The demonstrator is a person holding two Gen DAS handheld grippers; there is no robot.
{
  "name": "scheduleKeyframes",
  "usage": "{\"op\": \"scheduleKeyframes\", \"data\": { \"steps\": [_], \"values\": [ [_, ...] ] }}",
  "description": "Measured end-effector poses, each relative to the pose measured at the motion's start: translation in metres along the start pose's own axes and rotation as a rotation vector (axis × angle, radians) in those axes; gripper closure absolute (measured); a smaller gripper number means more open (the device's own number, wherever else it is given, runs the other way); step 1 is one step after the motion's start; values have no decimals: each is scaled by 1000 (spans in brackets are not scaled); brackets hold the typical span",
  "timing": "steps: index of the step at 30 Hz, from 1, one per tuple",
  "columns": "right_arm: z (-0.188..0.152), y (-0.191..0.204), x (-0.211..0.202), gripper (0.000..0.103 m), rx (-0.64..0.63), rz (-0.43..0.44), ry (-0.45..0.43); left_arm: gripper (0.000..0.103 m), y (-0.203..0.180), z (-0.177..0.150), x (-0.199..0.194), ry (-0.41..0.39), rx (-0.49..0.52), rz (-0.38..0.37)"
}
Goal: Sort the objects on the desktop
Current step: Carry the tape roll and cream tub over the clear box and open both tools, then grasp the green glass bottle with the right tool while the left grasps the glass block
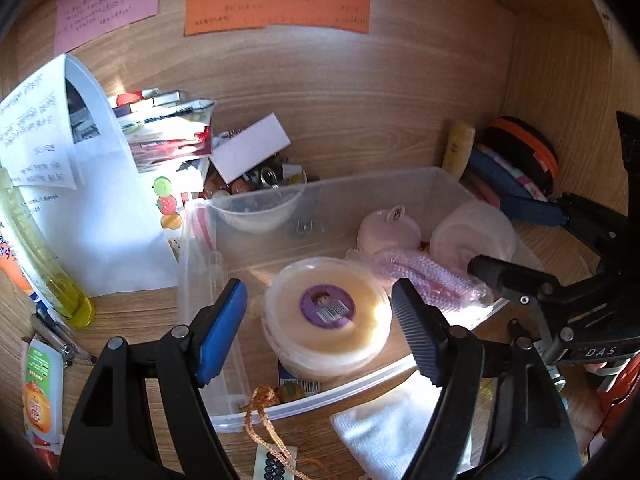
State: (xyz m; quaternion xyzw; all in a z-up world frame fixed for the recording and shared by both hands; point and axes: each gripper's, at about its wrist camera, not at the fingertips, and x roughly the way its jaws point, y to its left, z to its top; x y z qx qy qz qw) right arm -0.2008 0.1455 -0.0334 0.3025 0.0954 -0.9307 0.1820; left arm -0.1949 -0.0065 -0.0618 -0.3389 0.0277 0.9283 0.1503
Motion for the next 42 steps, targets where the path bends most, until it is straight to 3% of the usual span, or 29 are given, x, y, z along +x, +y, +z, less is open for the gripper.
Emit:
{"op": "scheduleKeyframes", "data": {
  "steps": [8, 12, 18, 21, 25, 42],
  "values": [
    [0, -11, 1, 20, 63, 46, 19, 7, 8, 5, -16, -62, -28, 6],
    [3, -16, -3, 19, 93, 78, 15, 6, 12, 7, -24, -86, -37, 18],
    [7, -23, -21, 18, 120, 63, 0, 5, 23, 8, -41, -100, -70, 6],
    [4, -26, -35, 15, 112, 47, -12, 4, 28, 4, -53, -109, -65, 35],
    [-6, -27, -54, 7, 89, 1, -30, 3, 35, -5, -67, -107, -65, 63],
    [-76, -3, -93, 6, 78, -25, 27, 3, 32, -76, -97, -5, -59, 126]
  ]
}}
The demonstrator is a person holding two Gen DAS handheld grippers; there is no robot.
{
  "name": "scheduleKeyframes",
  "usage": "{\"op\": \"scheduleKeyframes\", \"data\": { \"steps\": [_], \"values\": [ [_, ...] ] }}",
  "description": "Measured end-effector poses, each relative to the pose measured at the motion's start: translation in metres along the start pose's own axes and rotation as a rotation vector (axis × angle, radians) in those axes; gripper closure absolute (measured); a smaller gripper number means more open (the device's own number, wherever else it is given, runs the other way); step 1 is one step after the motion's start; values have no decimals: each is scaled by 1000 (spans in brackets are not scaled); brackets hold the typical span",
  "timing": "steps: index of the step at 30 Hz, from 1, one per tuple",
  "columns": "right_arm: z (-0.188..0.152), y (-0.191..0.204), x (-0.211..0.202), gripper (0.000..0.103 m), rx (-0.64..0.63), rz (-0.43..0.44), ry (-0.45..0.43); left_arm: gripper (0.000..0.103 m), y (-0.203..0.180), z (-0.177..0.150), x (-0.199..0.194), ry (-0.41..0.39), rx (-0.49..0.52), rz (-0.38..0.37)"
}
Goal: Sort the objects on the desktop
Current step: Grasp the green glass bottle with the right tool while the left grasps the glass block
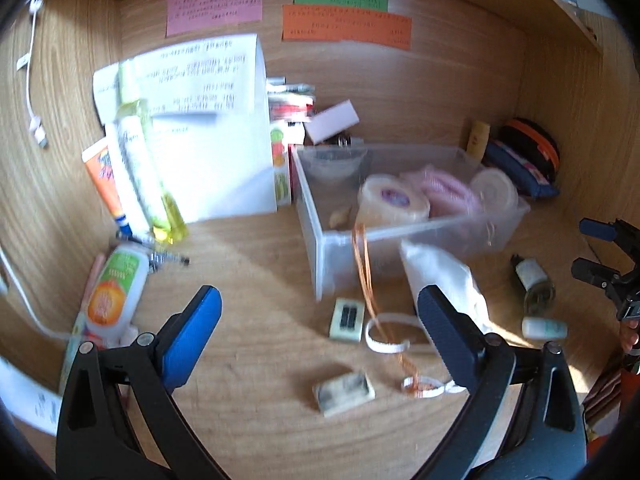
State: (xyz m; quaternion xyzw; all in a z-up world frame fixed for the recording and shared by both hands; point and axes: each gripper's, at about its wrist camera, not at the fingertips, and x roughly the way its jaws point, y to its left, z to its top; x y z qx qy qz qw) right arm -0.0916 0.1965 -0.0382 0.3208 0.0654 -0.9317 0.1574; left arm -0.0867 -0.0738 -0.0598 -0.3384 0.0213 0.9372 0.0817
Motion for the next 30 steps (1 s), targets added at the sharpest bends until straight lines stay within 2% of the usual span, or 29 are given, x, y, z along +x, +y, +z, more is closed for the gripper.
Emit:
{"op": "scheduleKeyframes", "data": {
  "steps": [7, 11, 18, 19, 22, 30],
  "values": [
    [-26, 13, -2, 6, -5, 15, 46, 3, 1, -33, 4, 67, -7, 6],
    [-33, 17, 2, 6, -6, 17, 66, 3, -3, -48, 13, 120, 26, 25],
    [-30, 16, 18, 6, 1, 33, 104, 4, -13, -54, 22, 137, 79, 43],
    [-29, 16, 22, 6, 1, 34, 115, 6, -12, -54, 23, 139, 78, 42],
    [-25, 14, 34, 6, -5, 36, 150, 25, -13, -54, 27, 165, 84, 29],
    [-17, 8, 58, 7, -1, 57, 202, 46, -10, -59, 33, 192, 49, -4]
  ]
}}
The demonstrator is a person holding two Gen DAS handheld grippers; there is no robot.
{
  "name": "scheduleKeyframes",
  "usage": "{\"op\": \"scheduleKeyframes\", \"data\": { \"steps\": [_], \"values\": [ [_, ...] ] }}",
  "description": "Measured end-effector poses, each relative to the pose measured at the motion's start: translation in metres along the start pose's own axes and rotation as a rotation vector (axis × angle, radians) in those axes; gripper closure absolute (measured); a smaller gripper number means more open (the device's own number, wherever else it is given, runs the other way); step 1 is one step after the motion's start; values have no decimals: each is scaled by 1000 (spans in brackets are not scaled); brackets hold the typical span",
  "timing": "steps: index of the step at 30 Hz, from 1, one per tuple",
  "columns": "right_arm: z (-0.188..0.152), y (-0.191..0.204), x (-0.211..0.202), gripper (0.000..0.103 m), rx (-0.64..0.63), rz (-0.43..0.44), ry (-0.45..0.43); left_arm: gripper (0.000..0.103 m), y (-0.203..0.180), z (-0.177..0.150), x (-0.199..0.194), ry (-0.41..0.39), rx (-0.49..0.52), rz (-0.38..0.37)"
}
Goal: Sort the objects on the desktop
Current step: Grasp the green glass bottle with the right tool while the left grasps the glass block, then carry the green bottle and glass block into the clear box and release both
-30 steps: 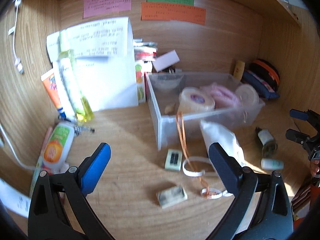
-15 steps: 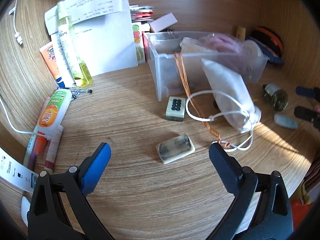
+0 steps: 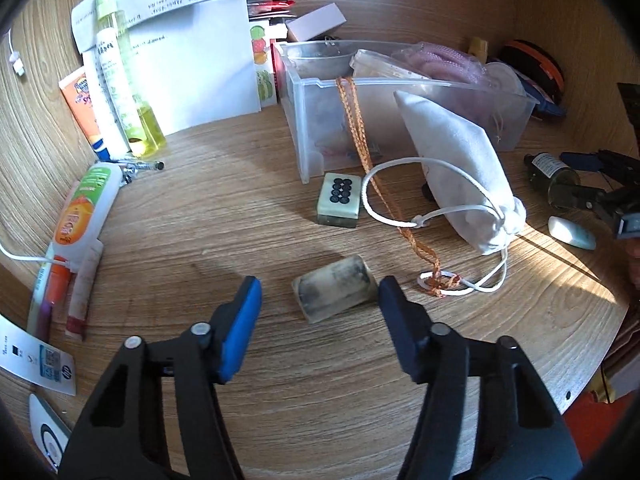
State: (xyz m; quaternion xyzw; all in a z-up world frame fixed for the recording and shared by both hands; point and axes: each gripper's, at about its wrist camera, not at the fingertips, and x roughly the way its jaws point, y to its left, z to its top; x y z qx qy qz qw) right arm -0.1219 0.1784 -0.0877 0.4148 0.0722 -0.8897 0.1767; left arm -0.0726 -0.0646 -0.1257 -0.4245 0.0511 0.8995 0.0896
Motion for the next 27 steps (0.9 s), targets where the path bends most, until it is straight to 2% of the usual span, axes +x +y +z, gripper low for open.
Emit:
{"op": "scheduleKeyframes", "data": {
  "steps": [2, 3, 8, 12, 13, 27],
  "values": [
    [1, -1, 1, 9, 0, 4, -2, 56, -1, 0, -1, -13, -6, 4],
    [1, -1, 2, 11, 0, 5, -3, 58, -1, 0, 0, -14, -5, -3],
    [0, 2, 2, 43, -22, 27, 1, 58, 0, 0, 1, -24, -16, -8],
    [-2, 6, 1, 44, -39, 14, -13, 59, 1, -1, 0, -32, -23, -6],
    [-3, 6, 1, 48, -38, 15, -17, 59, 1, -1, 0, -36, -28, -4],
    [3, 10, -24, 48, -37, 35, -117, 59, 21, 17, -28, -156, -120, -12]
  ]
}}
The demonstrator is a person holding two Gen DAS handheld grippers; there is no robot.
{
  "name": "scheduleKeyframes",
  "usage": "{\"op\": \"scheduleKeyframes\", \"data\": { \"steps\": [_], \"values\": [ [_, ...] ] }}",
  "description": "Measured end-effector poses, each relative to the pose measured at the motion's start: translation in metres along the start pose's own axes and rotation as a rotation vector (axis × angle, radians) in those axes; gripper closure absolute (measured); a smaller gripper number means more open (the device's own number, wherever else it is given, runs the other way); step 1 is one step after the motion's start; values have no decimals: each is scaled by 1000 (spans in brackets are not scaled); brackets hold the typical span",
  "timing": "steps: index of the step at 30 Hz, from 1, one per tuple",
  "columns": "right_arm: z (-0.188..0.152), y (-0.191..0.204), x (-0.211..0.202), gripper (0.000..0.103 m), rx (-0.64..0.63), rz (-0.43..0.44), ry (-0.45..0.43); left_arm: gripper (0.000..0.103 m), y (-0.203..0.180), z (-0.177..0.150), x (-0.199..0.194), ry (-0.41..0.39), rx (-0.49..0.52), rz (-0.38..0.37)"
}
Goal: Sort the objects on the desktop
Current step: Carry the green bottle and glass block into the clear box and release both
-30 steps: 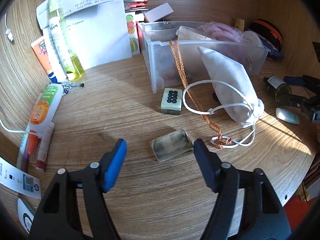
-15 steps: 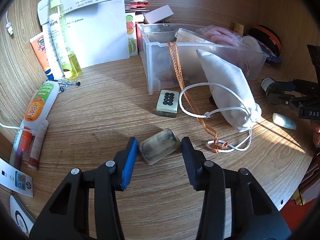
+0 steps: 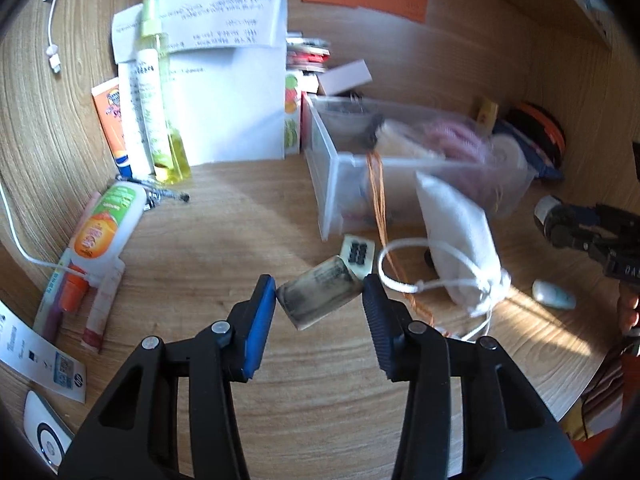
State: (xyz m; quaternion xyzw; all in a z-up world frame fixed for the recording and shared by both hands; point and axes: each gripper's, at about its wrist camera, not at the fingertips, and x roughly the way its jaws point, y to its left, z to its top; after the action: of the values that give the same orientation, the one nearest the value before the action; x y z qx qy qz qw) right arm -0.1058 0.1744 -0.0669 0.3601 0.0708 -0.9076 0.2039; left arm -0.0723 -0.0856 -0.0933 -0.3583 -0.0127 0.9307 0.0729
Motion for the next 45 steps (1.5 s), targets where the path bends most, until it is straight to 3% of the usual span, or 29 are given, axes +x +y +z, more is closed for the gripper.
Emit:
{"op": "scheduleKeyframes", "data": {
  "steps": [10, 26, 35, 45],
  "values": [
    [25, -2, -21, 48, -1, -8, -82, 59, -8, 38, -16, -114, 25, -11],
    [76, -19, -15, 48, 16, 11, -144, 59, -17, 98, 21, -128, 40, -38],
    [111, -31, 13, 48, 33, 38, -118, 59, -32, 145, 54, -106, 45, -83],
    [120, -25, 59, 48, 49, 15, -80, 59, -35, 156, 114, 6, -36, -100]
  ]
}}
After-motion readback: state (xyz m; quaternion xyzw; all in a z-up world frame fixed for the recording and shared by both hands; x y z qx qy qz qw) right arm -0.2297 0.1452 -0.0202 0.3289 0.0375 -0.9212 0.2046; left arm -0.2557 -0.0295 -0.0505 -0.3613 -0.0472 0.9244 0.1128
